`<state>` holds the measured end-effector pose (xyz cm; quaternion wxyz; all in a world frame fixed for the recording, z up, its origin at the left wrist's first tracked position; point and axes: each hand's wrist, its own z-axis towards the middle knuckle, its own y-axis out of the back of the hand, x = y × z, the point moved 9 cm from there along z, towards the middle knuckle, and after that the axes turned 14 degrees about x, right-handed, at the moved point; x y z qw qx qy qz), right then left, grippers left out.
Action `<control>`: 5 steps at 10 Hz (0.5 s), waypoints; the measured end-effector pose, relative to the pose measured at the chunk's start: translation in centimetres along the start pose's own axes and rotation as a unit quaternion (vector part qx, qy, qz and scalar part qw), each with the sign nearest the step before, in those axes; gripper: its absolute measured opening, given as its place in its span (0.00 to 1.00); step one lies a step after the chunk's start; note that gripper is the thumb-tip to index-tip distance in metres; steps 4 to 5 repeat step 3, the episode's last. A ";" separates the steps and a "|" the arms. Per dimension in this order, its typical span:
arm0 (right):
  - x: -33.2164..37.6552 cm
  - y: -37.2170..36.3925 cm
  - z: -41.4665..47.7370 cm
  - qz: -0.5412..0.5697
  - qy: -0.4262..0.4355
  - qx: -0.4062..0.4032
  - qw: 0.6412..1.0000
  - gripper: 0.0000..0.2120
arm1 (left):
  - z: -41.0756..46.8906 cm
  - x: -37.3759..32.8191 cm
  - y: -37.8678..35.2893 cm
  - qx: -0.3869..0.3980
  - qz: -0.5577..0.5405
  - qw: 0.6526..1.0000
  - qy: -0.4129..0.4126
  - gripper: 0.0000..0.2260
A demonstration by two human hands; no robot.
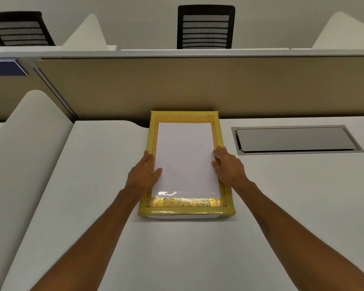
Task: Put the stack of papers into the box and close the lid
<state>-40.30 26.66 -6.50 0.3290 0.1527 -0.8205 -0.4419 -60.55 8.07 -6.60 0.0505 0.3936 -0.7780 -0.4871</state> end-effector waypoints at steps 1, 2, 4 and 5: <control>0.0 -0.1 0.1 0.004 0.002 0.026 1.000 0.23 | 0.1 0.1 -0.2 0.008 0.001 1.000 0.000 0.30; 0.2 0.2 -0.8 0.033 0.009 0.043 0.998 0.26 | -0.9 -0.1 -0.4 -0.006 -0.006 1.000 -0.001 0.33; 0.0 1.0 -2.4 0.027 0.010 0.019 0.999 0.28 | -2.5 -1.8 -0.5 -0.051 0.004 0.998 -0.029 0.34; 0.0 1.0 -2.4 0.027 0.010 0.019 0.999 0.28 | -2.5 -1.8 -0.5 -0.051 0.004 0.998 -0.029 0.34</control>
